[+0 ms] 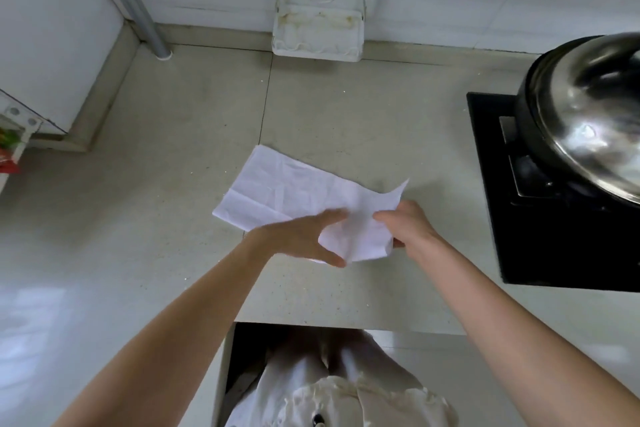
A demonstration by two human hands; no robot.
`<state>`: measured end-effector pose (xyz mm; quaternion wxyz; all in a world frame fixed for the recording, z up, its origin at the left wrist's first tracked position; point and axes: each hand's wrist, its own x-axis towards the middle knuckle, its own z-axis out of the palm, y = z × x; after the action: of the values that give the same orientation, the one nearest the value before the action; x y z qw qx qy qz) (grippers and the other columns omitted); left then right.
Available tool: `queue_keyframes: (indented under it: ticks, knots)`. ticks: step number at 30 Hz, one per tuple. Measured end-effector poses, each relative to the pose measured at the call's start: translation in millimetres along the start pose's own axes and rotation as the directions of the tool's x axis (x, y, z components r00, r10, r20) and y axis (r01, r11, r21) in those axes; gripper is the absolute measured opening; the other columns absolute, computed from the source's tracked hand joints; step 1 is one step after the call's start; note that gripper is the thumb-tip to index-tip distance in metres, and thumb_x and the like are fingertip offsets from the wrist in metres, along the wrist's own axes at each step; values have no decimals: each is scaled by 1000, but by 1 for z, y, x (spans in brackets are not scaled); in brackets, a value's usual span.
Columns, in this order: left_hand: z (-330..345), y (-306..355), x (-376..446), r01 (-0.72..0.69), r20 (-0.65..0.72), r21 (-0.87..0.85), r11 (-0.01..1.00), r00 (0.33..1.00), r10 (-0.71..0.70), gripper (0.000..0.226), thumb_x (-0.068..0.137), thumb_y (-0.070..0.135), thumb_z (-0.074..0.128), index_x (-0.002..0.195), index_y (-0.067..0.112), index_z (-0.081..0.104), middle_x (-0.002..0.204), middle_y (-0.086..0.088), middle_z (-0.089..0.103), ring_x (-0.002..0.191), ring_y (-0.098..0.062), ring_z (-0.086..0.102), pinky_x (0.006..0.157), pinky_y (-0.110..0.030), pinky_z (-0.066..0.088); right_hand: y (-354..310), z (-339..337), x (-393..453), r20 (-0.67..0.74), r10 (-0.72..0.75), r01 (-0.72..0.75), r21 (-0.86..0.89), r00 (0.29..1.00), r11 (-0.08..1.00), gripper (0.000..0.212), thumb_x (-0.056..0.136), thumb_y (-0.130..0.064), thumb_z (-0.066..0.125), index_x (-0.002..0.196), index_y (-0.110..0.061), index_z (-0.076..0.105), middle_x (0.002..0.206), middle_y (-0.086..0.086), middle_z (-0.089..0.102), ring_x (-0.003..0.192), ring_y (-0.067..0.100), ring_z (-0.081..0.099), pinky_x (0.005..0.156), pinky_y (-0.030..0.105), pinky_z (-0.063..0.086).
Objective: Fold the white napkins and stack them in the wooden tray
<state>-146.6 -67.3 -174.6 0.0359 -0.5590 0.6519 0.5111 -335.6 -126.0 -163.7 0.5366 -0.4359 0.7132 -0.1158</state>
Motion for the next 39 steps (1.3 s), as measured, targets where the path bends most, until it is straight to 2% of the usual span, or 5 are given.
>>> queue_keyframes:
  ticks: [9,16,23,29,39]
  knots:
    - [42,-16,-27,-107,-458,-746,657,799,-389,17,98,16,48,98,7,63,85,-5,62,78,-19,58,73,-27,49,-83,79,-8,305,17,-45,85,952,995,30,92,8,37,122,3,40,88,20,60,69,34,70,59,35,60]
    - [39,-36,-39,-193,-233,-972,135,707,-668,25,100,10,40,112,0,60,106,-16,67,86,-26,68,64,-29,60,-101,148,2,390,10,71,-194,921,978,38,92,5,32,128,5,41,79,21,64,72,33,70,67,36,59]
    - [35,-52,-46,-134,-165,-985,106,586,-793,14,94,3,54,94,-7,64,78,-13,66,61,-21,67,50,-25,57,-107,179,16,353,-318,457,-446,880,770,30,93,-24,46,106,3,54,94,21,67,82,36,68,75,45,57]
    - [33,-54,-44,-77,-163,-986,145,546,-822,14,89,4,59,76,2,65,73,-9,67,57,-16,66,45,-19,52,-122,182,36,835,-502,880,-396,226,-262,32,88,-14,57,119,-11,54,124,5,49,119,25,42,97,30,29]
    - [3,-80,-45,95,-397,-886,455,353,-847,17,77,3,58,64,6,49,58,-3,50,53,-16,44,44,-22,30,-129,195,45,895,-265,853,-429,358,-298,4,89,-16,56,91,-14,54,102,8,61,94,27,55,69,29,33]
